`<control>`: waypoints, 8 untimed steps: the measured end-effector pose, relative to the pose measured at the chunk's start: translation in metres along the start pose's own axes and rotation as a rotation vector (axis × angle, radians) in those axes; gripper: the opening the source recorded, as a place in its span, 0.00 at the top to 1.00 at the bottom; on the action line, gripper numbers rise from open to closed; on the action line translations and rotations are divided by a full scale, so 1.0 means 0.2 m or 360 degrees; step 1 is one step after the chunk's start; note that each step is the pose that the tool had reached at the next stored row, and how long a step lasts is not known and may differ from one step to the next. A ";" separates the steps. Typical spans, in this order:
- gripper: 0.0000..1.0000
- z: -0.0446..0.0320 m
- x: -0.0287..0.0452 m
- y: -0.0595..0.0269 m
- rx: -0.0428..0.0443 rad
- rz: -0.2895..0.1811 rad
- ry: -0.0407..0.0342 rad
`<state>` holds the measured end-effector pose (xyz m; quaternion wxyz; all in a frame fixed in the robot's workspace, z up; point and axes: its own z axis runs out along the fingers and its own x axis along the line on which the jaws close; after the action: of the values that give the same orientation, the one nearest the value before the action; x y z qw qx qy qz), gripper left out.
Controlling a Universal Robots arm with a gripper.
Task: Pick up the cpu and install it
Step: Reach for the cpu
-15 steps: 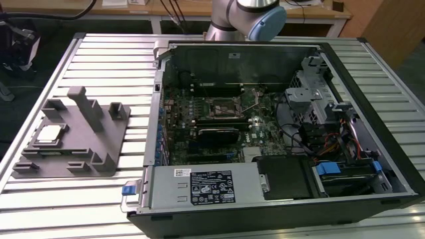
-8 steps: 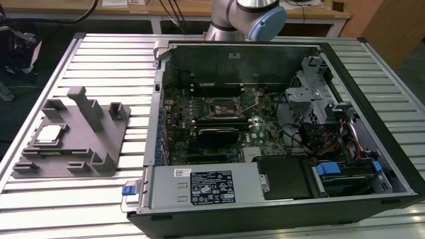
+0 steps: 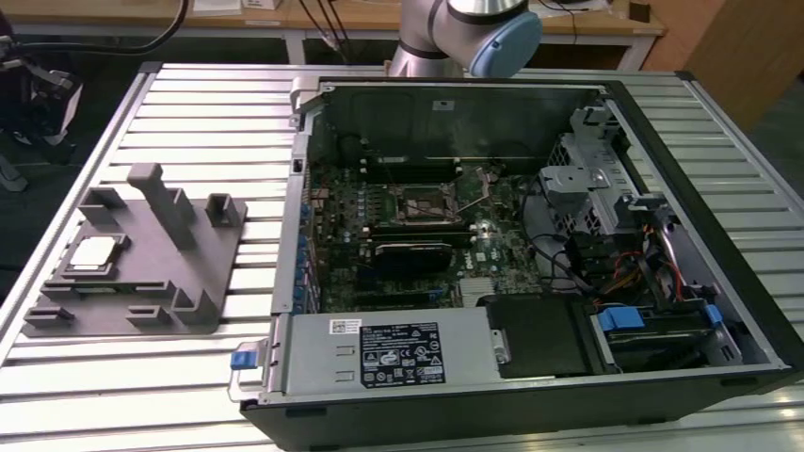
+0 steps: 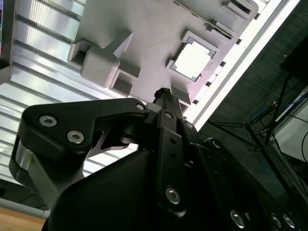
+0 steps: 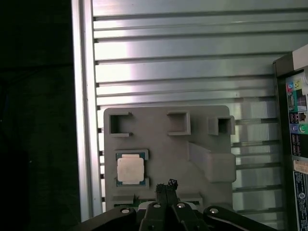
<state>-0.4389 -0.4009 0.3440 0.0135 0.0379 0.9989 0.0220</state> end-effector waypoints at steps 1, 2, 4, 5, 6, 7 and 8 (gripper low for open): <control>0.89 0.004 0.001 -0.001 0.0000 0.0000 0.0000; 0.89 0.009 0.001 -0.002 0.0000 0.0000 0.0000; 0.89 0.018 0.003 -0.004 0.0000 0.0000 0.0000; 0.89 0.022 0.003 -0.004 0.0000 0.0000 0.0000; 0.89 0.027 0.004 -0.005 0.0000 0.0000 0.0000; 0.89 0.031 0.005 -0.006 0.0000 0.0000 0.0000; 0.89 0.036 0.006 -0.007 0.0000 0.0000 0.0000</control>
<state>-0.4401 -0.4018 0.3368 0.0135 0.0379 0.9989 0.0220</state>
